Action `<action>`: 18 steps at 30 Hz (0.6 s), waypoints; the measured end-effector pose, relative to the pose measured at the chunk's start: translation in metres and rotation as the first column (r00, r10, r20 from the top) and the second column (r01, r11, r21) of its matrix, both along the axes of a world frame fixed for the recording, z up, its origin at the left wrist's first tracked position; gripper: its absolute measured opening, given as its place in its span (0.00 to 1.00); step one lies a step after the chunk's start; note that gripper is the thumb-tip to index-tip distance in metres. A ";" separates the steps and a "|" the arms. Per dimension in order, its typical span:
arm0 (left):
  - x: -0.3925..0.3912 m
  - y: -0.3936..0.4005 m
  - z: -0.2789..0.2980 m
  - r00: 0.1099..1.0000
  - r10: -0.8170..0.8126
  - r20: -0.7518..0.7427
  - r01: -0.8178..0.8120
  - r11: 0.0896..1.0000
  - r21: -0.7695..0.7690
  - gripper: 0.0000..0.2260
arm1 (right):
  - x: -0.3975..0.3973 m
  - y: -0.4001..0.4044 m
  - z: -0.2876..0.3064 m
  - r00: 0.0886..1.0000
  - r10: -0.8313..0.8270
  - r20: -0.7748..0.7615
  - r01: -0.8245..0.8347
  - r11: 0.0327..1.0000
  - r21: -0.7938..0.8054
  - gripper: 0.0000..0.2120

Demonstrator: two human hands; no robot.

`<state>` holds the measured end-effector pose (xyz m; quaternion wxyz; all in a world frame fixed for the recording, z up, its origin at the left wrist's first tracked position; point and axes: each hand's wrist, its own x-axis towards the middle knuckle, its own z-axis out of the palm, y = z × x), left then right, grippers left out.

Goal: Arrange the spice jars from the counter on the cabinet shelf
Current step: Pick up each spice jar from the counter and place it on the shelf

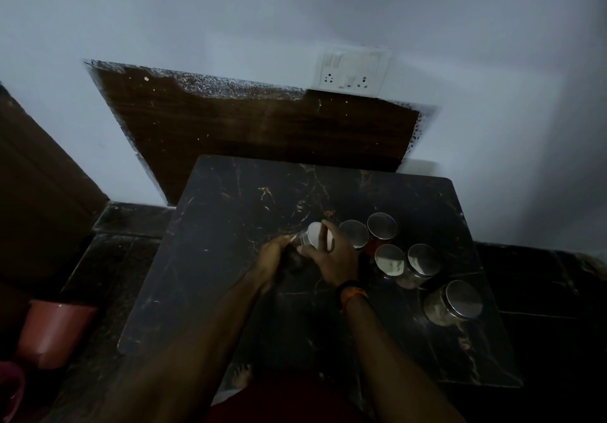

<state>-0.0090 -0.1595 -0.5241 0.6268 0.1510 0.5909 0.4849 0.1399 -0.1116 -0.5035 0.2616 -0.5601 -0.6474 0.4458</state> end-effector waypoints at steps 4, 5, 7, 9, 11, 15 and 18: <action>0.000 0.003 0.003 0.866 0.083 0.493 -0.071 0.997 -0.042 0.21 | 0.004 0.011 0.019 0.944 0.016 -0.329 -0.054 0.993 -0.106 0.30; 0.002 0.003 0.007 0.817 0.080 0.571 -0.076 0.997 -0.031 0.21 | 0.005 0.013 0.023 0.925 0.012 -0.379 -0.062 0.991 -0.121 0.28; 0.007 0.002 0.018 0.777 0.071 0.625 -0.086 0.996 -0.007 0.22 | 0.006 0.017 0.031 0.897 -0.012 -0.442 -0.049 0.991 -0.125 0.24; 0.013 0.002 0.026 0.774 0.055 0.630 -0.099 0.994 0.036 0.23 | 0.006 0.019 0.038 0.890 -0.023 -0.455 -0.027 0.994 -0.104 0.23; 0.016 0.005 0.033 0.793 0.039 0.608 -0.118 0.989 0.091 0.23 | 0.006 0.023 0.046 0.865 -0.045 -0.499 -0.029 0.990 -0.139 0.28; 0.015 0.019 0.053 0.833 0.023 0.553 -0.159 0.967 0.199 0.23 | 0.000 0.042 0.067 0.802 -0.078 -0.593 -0.033 0.984 -0.173 0.30; 0.014 0.036 0.071 0.838 -0.013 0.546 -0.194 0.927 0.321 0.23 | -0.006 0.062 0.093 0.794 -0.037 -0.607 -0.032 0.994 -0.102 0.28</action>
